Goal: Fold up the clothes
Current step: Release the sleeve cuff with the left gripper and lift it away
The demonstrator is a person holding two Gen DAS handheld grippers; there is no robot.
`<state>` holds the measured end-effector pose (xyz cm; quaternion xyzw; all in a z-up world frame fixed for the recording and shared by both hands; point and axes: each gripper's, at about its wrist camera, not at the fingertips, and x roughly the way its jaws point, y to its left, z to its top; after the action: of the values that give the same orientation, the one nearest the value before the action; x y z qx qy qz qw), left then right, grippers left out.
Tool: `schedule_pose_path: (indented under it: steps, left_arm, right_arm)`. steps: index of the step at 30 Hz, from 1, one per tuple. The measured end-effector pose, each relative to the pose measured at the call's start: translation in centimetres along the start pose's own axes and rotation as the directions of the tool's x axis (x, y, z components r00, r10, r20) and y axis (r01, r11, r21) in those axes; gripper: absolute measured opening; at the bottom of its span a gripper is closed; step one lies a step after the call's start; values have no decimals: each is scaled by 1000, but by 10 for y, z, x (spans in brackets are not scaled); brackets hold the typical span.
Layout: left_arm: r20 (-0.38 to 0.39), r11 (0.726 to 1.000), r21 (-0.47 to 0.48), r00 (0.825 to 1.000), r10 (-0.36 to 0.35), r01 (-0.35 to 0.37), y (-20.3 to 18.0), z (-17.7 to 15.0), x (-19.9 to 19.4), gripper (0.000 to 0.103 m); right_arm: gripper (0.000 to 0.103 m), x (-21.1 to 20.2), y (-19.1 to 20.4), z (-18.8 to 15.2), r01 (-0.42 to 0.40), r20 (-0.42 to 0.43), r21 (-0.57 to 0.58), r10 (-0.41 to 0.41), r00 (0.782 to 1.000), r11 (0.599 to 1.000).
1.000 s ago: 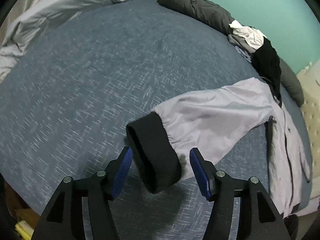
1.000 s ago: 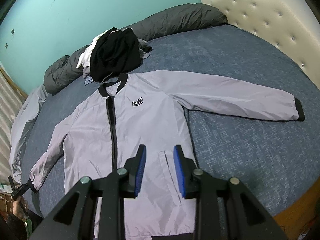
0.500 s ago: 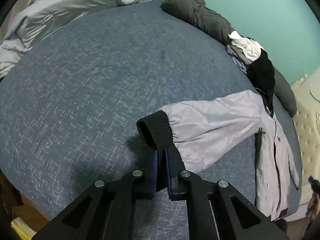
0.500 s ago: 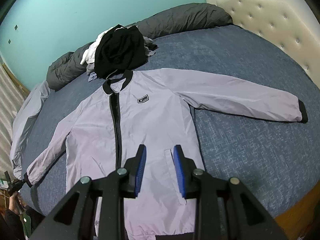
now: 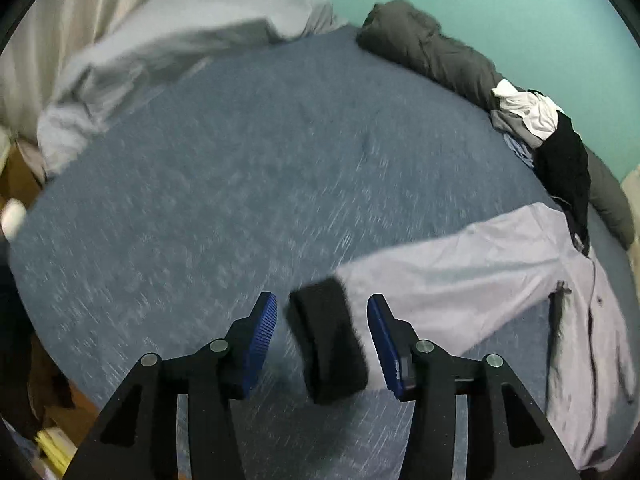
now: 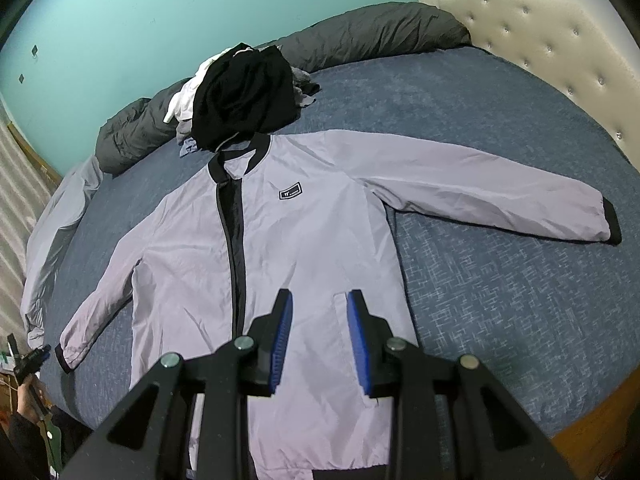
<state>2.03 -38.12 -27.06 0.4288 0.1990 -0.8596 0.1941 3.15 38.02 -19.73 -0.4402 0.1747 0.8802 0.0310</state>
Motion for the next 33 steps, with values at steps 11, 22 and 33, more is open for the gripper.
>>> schedule_pose_path:
  steps: [11,22,33]
  left_arm:
    - [-58,957,226,984,-171,180,-115,45,36,53]
    - [-164,925,275,961,-224,262,-219,75,116,59]
    - [-219,906,294,944,-245,304,-299,99,195,62]
  right_arm:
    - [28,27,23,-8,-32,-36,-22,31,999,999]
    - [28,49,33,-7,-57,-65,-43,54,996,997]
    - [28,77,36,-9,-72,-86,-64,67,994,995]
